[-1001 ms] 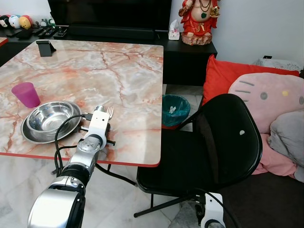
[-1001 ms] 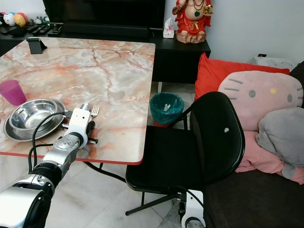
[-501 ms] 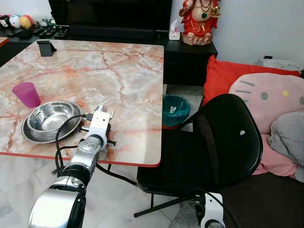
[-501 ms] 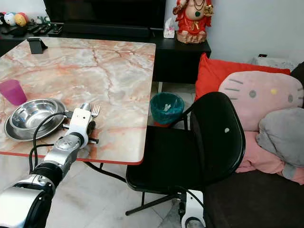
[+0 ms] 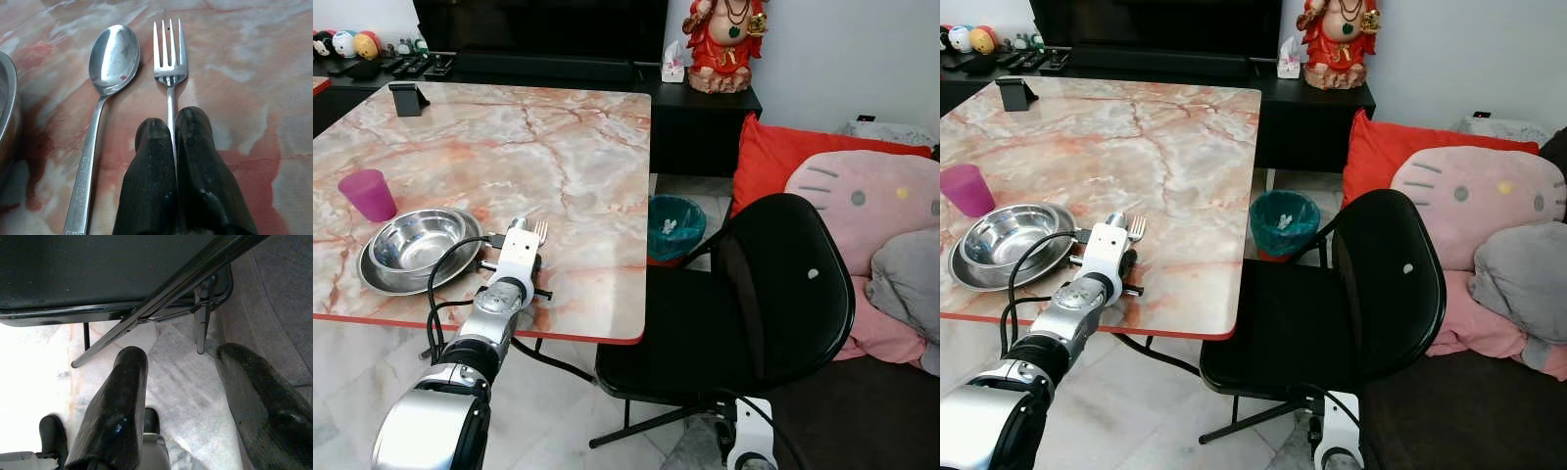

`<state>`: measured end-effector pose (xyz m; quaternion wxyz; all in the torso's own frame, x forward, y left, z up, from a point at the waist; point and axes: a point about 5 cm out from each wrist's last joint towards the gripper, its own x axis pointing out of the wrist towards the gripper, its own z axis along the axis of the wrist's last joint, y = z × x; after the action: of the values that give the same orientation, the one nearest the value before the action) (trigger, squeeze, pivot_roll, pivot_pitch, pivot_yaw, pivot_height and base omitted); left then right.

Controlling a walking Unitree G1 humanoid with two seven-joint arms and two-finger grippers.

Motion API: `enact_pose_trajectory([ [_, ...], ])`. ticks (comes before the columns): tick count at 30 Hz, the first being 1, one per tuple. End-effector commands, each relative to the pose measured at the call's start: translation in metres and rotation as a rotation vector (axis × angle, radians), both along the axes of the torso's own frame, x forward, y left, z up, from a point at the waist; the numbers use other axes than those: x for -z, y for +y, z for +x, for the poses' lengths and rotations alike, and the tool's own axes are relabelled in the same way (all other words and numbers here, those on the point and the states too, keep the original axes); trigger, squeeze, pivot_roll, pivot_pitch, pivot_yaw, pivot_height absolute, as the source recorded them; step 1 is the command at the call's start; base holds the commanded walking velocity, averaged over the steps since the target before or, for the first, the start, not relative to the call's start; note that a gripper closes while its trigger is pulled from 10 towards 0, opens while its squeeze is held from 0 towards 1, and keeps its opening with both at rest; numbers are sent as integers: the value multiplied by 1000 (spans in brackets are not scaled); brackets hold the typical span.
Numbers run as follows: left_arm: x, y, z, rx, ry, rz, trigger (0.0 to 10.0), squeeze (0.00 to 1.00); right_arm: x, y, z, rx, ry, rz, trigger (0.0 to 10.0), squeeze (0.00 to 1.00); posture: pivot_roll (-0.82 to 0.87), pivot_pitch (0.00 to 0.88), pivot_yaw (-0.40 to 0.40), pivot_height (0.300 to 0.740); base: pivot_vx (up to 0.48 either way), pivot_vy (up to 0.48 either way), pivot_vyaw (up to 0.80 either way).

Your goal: Setting the table

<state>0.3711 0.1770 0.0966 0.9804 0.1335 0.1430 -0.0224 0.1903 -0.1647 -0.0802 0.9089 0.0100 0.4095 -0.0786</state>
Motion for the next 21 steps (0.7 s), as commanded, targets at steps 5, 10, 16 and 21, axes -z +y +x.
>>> enact_pose_trajectory([
  [5, 0, -3, 1, 1, -3, 6, 10000, 165, 1, -2, -3, 4, 14, -2, 10000, 0, 4, 0, -47, 740, 0, 0, 0],
  [10, 0, -2, 1, 0, -4, 7, 10000, 169, 1, -2, -3, 4, 14, -2, 10000, 0, 6, 0, -47, 740, 0, 0, 0],
  [16, -1, -3, 1, 1, -7, 8, 10000, 169, 1, -2, -2, 3, 14, 0, 10000, 0, 6, 0, -47, 740, 0, 0, 0],
  [21, -1, -3, 1, 3, -8, 8, 10000, 176, 2, -1, -3, 2, 15, 1, 10000, 0, 4, 0, -47, 740, 0, 0, 0],
])
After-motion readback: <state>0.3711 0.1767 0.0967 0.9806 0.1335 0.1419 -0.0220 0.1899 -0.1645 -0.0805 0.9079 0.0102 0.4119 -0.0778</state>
